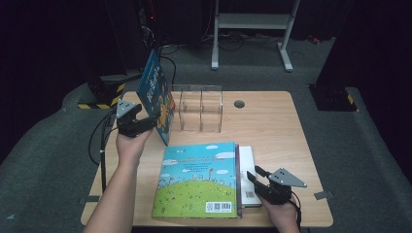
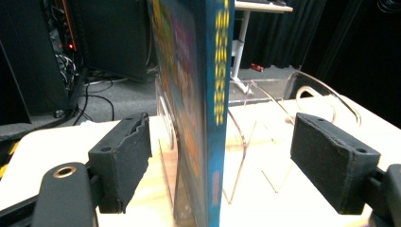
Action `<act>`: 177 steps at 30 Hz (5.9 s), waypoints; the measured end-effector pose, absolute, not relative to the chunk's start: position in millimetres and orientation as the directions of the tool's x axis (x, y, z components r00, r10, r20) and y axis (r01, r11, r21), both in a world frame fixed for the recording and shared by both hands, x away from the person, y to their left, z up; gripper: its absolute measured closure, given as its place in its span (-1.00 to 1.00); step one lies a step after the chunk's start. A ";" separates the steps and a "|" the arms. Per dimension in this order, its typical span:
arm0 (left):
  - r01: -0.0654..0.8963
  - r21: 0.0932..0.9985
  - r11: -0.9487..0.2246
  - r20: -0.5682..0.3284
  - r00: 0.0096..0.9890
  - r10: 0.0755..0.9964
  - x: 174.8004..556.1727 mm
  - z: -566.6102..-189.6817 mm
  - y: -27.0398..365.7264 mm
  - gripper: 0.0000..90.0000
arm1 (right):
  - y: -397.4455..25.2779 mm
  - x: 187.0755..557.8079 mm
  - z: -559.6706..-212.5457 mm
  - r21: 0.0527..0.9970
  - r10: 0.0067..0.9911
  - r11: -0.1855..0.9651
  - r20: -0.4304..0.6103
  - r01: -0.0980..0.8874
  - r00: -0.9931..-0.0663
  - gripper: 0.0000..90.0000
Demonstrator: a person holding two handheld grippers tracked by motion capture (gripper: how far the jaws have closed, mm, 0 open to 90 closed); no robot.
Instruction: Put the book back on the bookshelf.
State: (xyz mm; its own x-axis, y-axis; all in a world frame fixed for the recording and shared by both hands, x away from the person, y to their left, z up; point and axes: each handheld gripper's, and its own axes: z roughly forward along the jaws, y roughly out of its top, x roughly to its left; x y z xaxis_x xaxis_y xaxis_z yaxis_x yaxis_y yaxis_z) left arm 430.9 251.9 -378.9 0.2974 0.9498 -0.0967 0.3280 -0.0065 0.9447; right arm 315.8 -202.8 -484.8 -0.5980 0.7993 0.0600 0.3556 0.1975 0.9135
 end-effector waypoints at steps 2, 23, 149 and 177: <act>0.338 0.941 -0.011 -0.098 0.301 0.949 426.3 -383.3 254.6 -0.54 | -202.4 315.9 -484.8 0.913 0.800 0.198 0.059 0.356 -0.598 0.30; 0.499 0.865 -0.043 -0.178 0.388 0.904 378.7 -449.3 252.1 -0.62 | -197.8 315.5 -484.0 0.909 0.789 0.215 0.055 0.358 -0.612 0.22; 0.639 0.763 -0.103 -0.311 0.502 0.807 317.0 -523.4 177.5 -0.36 | -179.7 335.4 -469.1 0.774 0.800 0.189 0.236 0.605 -0.552 -0.32; 0.665 0.744 -0.070 -0.360 0.486 0.796 321.4 -525.4 179.8 -0.50 | -185.7 327.9 -464.0 0.811 0.807 0.164 0.217 0.561 -0.549 0.05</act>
